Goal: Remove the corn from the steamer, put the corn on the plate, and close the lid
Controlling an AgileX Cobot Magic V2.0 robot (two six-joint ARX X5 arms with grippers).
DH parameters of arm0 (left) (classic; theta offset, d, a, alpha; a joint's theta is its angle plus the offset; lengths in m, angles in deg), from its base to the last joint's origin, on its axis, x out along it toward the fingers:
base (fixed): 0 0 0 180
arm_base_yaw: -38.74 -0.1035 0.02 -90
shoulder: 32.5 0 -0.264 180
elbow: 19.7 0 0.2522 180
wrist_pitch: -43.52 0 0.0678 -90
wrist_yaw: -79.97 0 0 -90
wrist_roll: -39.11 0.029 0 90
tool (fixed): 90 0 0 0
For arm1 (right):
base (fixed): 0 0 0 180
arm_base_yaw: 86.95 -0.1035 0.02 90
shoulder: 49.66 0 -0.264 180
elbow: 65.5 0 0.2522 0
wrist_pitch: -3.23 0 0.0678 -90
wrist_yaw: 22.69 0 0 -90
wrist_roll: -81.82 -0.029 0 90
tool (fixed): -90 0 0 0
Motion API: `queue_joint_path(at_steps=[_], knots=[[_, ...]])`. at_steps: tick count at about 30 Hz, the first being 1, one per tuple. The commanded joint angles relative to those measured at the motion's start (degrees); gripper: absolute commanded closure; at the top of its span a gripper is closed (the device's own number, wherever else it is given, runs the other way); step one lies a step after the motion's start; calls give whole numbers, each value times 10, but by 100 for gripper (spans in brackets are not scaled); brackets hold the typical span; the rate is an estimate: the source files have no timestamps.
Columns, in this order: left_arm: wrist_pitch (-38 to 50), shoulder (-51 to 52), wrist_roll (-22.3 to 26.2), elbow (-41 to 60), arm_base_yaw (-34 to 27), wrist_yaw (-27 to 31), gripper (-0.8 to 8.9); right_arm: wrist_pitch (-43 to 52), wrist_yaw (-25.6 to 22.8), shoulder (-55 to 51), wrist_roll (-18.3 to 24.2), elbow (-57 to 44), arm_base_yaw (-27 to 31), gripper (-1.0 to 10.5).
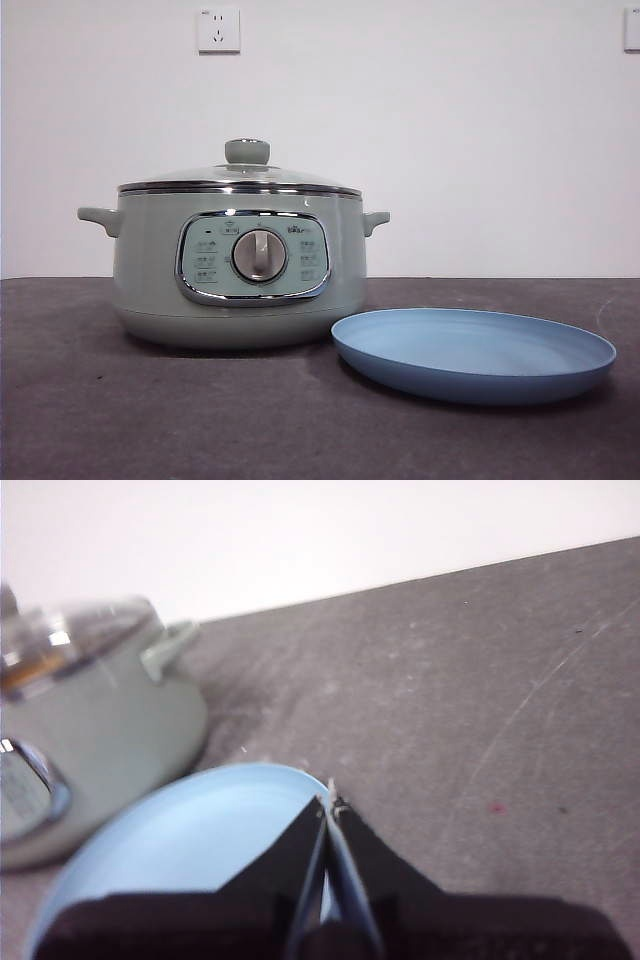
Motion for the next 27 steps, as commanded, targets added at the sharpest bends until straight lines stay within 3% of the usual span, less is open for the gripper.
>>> queue_joint_path(at_steps=[1, 4, 12, 22, 27], knots=[[-2, 1, -40, -33, -1, -7, 820, 8, 1, -1, -49, 24, 0, 958], [-26, -4, -52, -73, -1, -8, 820, 8, 3, 10, -49, 56, 0, 958], [-105, -70, -50, -198, -1, -58, 820, -16, 94, 128, -42, 182, 0, 958], [-181, -200, -11, -338, -1, -185, 820, -191, 283, 349, 105, 410, -2, 958], [-199, -250, -9, -381, -1, -255, 820, -267, 347, 428, 159, 505, -2, 958]])
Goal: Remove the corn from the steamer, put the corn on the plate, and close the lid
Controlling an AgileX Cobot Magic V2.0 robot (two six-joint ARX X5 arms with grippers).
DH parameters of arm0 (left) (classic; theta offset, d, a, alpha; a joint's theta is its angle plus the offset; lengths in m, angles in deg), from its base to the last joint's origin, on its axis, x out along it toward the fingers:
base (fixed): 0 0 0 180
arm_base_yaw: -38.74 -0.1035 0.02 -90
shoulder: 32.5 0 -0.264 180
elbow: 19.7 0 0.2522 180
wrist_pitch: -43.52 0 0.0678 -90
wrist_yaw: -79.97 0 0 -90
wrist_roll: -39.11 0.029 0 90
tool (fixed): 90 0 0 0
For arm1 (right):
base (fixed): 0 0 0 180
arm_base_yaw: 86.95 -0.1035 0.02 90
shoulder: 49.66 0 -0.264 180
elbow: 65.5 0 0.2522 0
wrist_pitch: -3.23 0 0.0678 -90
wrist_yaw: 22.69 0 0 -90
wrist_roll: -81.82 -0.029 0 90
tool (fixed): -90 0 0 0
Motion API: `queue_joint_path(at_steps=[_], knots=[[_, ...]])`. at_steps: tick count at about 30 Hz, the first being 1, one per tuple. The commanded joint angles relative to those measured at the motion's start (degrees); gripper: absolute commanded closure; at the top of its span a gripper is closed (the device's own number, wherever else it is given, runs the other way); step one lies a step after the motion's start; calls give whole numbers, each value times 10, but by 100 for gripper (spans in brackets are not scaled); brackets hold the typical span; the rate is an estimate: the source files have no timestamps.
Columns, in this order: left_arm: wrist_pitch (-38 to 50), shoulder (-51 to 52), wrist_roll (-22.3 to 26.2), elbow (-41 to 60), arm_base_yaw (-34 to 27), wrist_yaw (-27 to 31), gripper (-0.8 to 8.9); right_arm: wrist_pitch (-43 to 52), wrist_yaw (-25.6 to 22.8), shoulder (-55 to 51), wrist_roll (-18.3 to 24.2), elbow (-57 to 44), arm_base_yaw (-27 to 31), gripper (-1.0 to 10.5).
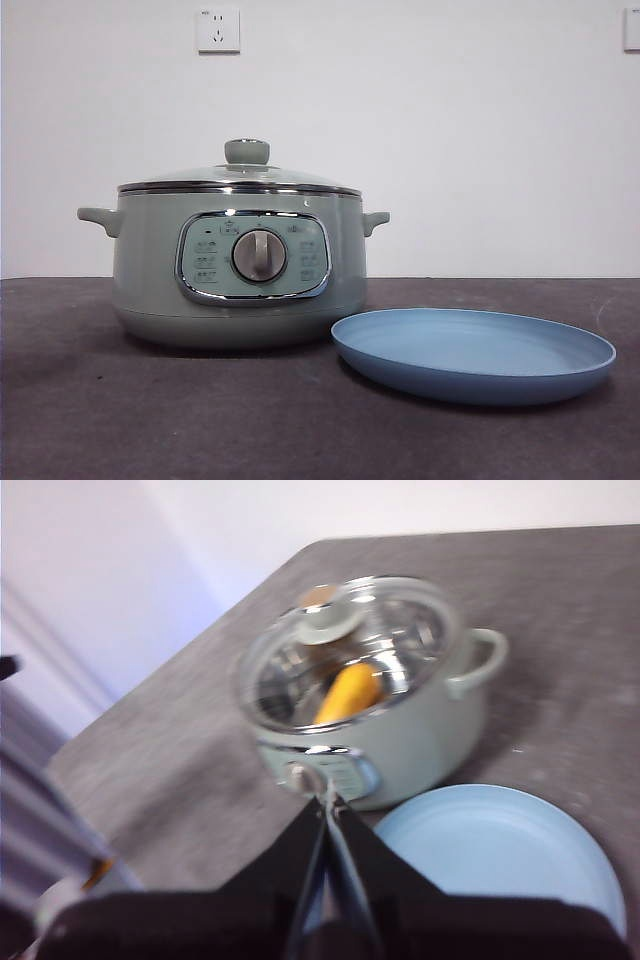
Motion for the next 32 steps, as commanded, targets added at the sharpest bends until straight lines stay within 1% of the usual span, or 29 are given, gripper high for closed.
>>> queue_joint_path(at_steps=[1, 5, 7, 11, 12, 13, 15, 16, 17, 18, 19, 25, 30, 32], knots=[[-7, -23, 11, -21, -1, -38, 820, -43, 24, 40, 59, 53, -4, 958], [-28, -50, 25, -49, -1, -58, 820, -110, 31, 84, 97, 107, -13, 958], [-34, -58, 26, -56, -1, -58, 820, -126, 33, 94, 102, 117, -16, 958], [-33, -60, 25, -57, -1, -59, 803, -127, 32, 98, 103, 119, -16, 935], [-32, -60, 24, -57, -1, -59, 757, -127, 32, 98, 103, 119, -16, 909], [-32, -60, 22, -57, -1, -59, 675, -127, 32, 97, 102, 119, -16, 848], [-32, -60, 20, -57, -1, -59, 400, -127, 30, 97, 101, 119, -16, 628], [-31, -60, 20, -57, -1, -59, 296, -127, 30, 97, 100, 119, -16, 521], [-29, -60, 20, -57, -1, -59, 244, -127, 30, 97, 98, 119, -16, 415], [-25, -60, 20, -57, -1, -59, 247, -127, 30, 98, 96, 119, -16, 362], [-21, -60, 20, -57, -1, -60, 247, -127, 30, 98, 96, 119, -16, 350], [29, -77, 19, -57, -1, -60, 247, -127, 30, 98, 96, 119, -16, 351], [70, -133, 19, -57, 2, -61, 247, -127, 30, 98, 96, 119, -16, 351], [99, -165, 19, -59, 10, -61, 247, -127, 30, 98, 96, 119, -16, 351]])
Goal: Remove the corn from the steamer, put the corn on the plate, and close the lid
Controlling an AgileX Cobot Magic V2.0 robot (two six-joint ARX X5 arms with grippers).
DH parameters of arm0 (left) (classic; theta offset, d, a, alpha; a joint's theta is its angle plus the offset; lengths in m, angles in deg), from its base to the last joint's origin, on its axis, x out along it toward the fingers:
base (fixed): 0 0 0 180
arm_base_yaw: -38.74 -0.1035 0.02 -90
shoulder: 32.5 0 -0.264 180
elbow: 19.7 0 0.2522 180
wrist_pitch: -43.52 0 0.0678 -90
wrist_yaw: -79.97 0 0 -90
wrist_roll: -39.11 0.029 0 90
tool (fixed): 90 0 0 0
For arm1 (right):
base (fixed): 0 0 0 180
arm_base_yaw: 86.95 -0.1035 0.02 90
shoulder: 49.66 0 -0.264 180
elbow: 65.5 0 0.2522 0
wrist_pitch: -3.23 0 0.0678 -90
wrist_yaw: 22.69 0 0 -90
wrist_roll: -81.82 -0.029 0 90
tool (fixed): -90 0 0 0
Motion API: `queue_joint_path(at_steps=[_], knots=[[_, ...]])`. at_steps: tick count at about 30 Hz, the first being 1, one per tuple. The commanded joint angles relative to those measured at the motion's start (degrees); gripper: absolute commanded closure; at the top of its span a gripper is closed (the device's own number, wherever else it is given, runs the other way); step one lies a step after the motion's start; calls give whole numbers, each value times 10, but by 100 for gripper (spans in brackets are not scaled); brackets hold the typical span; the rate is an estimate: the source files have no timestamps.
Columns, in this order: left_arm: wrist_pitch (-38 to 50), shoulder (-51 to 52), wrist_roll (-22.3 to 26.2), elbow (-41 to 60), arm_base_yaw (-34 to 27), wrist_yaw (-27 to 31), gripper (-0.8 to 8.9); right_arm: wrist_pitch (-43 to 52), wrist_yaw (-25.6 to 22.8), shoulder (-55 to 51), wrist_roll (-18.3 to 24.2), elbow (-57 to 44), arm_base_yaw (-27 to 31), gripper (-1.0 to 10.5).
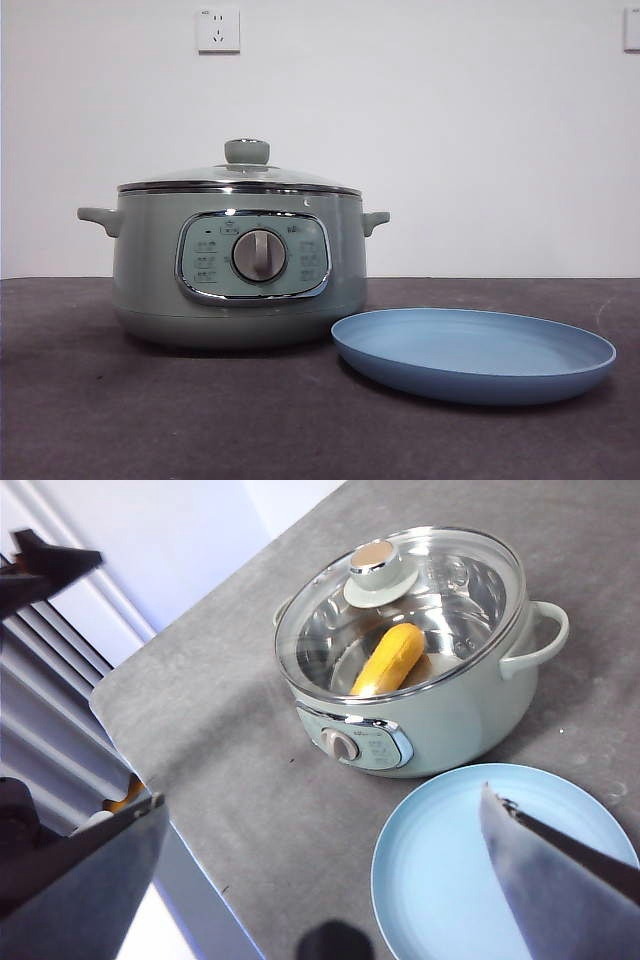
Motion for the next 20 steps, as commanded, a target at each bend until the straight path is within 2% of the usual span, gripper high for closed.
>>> queue_joint_path(at_steps=[1, 6, 15, 20], knots=[[40, -43, 3, -6, 12, 0, 247, 1, 2, 0, 2, 2, -1, 351], [89, -143, 15, -52, 49, 11, 247, 1, 0, 0, 2, 2, -1, 351], [108, -338, 97, -184, 137, 122, 247, 1, 0, 0, 2, 2, -1, 351], [141, -421, 125, -227, 175, 176, 247, 0, -15, 0, 3, 2, -1, 351]])
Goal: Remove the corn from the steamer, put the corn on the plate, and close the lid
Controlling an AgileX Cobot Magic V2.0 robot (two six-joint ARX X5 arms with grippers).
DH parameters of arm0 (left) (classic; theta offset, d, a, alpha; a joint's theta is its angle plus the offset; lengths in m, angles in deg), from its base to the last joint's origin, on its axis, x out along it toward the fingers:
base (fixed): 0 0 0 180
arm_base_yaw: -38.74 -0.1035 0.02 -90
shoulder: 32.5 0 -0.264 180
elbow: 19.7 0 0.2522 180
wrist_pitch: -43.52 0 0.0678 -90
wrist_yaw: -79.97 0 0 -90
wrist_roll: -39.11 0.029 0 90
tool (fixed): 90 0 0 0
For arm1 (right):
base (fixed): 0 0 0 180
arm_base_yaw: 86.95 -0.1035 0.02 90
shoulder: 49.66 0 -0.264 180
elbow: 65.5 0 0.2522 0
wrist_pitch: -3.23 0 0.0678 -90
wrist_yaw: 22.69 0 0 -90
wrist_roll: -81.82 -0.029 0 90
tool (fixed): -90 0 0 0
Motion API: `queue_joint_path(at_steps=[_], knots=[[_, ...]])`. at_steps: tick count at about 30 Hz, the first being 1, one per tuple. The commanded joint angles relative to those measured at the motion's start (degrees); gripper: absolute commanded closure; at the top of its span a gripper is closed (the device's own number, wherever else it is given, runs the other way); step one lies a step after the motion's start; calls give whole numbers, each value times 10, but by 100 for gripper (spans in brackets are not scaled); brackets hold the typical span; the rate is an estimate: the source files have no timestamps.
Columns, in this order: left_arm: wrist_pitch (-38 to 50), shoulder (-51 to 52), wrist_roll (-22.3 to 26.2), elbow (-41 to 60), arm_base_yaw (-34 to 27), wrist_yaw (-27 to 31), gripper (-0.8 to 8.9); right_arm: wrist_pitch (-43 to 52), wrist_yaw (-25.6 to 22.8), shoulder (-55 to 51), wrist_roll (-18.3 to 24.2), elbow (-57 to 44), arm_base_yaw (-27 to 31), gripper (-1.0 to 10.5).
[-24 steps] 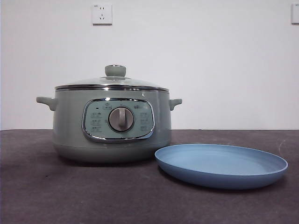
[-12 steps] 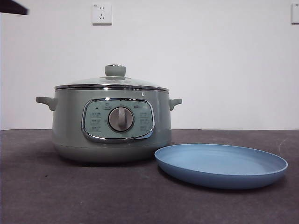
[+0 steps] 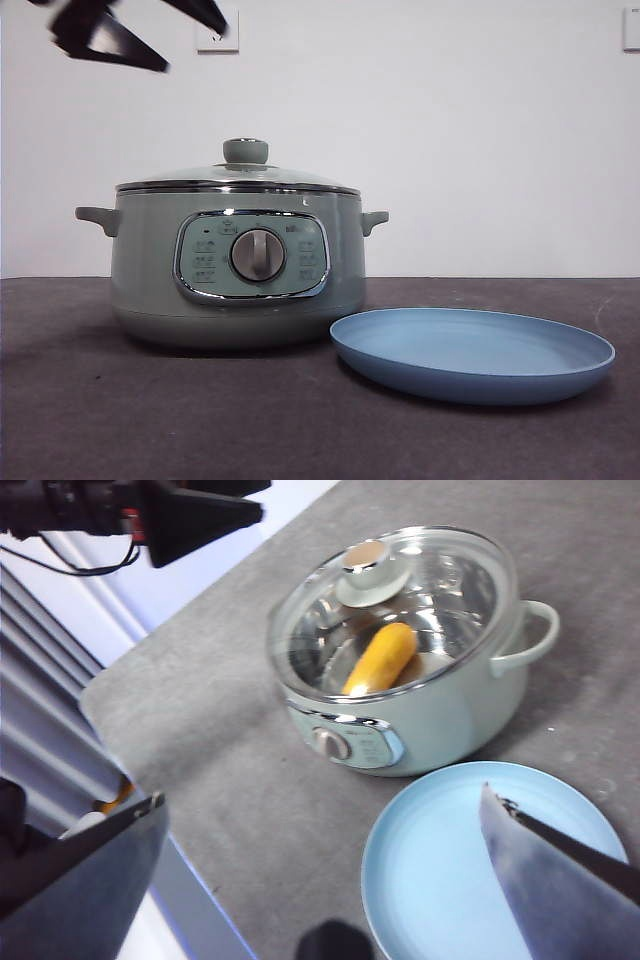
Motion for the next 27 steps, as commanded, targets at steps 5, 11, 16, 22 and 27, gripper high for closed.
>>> queue_joint_path(at_steps=[5, 11, 16, 22, 27], knots=[[68, -86, 30, -17, 27, 29, 247, 0, -3, 0, 2, 2, -1, 351], [83, -138, 36, -17, 38, 53, 247, 0, -3, 0, 2, 2, -1, 351], [83, -162, 36, -17, 43, 59, 247, 0, -3, 0, 2, 2, -1, 351], [81, -163, 36, -17, 46, 73, 350, 0, -3, 0, 3, 2, -1, 351], [69, -163, 36, -17, 50, 70, 477, 0, -3, 0, 2, 2, -1, 351]])
